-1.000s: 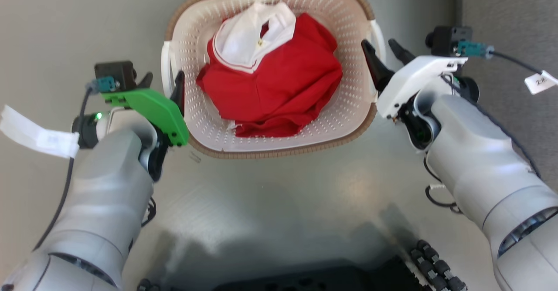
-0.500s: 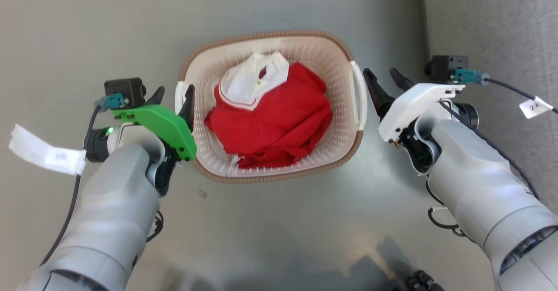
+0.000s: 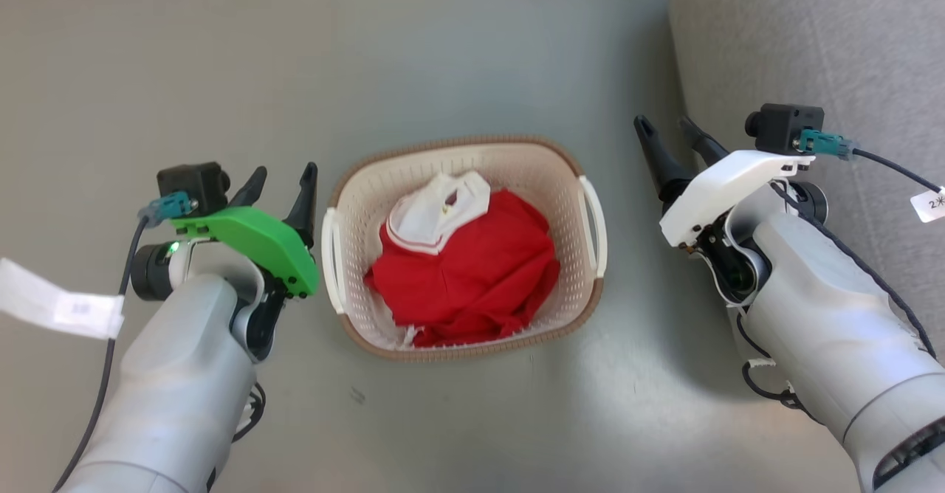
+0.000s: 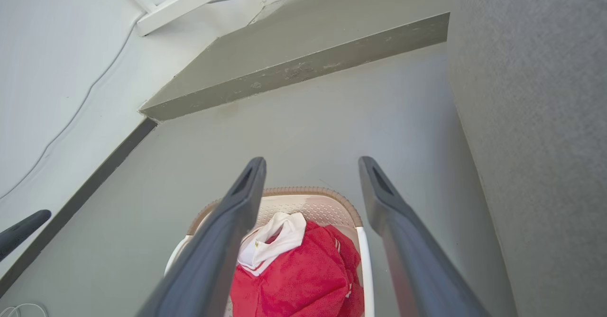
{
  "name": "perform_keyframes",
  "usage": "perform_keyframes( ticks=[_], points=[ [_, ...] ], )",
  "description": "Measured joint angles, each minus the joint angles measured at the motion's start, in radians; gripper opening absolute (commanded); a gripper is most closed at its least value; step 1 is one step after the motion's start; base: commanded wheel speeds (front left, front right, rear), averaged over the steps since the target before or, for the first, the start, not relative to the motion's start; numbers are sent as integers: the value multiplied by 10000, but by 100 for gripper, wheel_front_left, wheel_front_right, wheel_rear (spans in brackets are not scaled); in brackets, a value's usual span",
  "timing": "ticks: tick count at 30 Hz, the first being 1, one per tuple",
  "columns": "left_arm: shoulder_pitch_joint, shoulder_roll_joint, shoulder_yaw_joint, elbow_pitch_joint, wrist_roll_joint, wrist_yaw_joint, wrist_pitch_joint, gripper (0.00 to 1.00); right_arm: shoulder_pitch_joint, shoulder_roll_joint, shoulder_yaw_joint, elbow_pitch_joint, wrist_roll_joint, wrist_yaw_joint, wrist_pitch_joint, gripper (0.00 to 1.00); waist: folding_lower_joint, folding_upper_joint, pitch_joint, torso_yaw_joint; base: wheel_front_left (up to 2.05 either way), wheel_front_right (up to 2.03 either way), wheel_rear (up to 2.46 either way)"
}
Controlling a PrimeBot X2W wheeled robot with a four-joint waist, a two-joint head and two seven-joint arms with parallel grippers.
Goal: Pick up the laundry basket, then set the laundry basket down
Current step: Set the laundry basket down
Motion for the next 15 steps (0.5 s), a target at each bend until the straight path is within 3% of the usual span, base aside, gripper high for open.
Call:
perform_keyframes(
  ticks=[6,15],
  points=[
    [670,247,683,-748,251,81,0,100,581,-31,-539,-934,-190,0,-17,100,0,-1,-862,26,0,0,0],
    [2028,318,1613,-2117,1223,428,0,100,1923,-343,-1423,-2057,-1354,0,-31,100,0,0,-2305,100,0,0,0]
  ],
)
